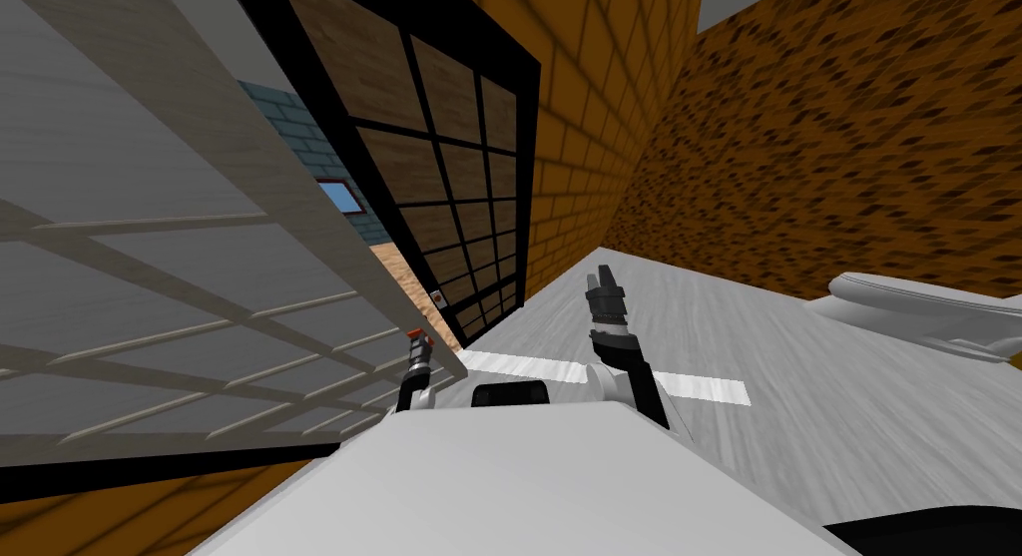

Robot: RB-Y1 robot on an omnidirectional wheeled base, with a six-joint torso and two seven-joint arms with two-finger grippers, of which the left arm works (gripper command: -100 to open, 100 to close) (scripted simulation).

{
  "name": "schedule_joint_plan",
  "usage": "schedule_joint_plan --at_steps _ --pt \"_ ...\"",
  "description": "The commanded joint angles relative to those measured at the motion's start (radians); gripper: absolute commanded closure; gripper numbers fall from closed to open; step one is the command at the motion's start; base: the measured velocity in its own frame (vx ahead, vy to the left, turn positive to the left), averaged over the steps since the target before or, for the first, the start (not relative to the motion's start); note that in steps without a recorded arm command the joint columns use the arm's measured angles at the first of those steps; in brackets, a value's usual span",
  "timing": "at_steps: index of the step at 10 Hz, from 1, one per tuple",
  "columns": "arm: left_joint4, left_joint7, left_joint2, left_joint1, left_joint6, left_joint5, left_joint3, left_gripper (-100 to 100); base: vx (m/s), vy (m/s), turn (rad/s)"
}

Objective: Pull the door open

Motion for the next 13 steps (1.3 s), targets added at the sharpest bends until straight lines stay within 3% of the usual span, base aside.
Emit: schedule_joint_plan --at_steps 1,3,4,5,7,13 --pt "-0.012 0.04 0.019 0.02 -0.003 0.016 0.012 100 -0.033 0.015 -0.014" --pt "-0.012 0.04 0.019 0.02 -0.003 0.016 0.012 100 -0.011 -0.005 0.002" --pt "-0.01 0.081 0.023 0.018 -0.005 0.029 -0.001 100 -0.025 0.008 -0.022" --pt "-0.01 0.081 0.023 0.018 -0.005 0.029 -0.001 100 -0.031 0.002 -0.034" --pt "-0.005 0.146 0.032 0.014 -0.009 0.055 -0.027 100 -0.031 0.008 -0.039" --pt "0.002 0.282 0.046 0.008 -0.014 0.094 -0.066 100 -0.035 0.005 -0.024"
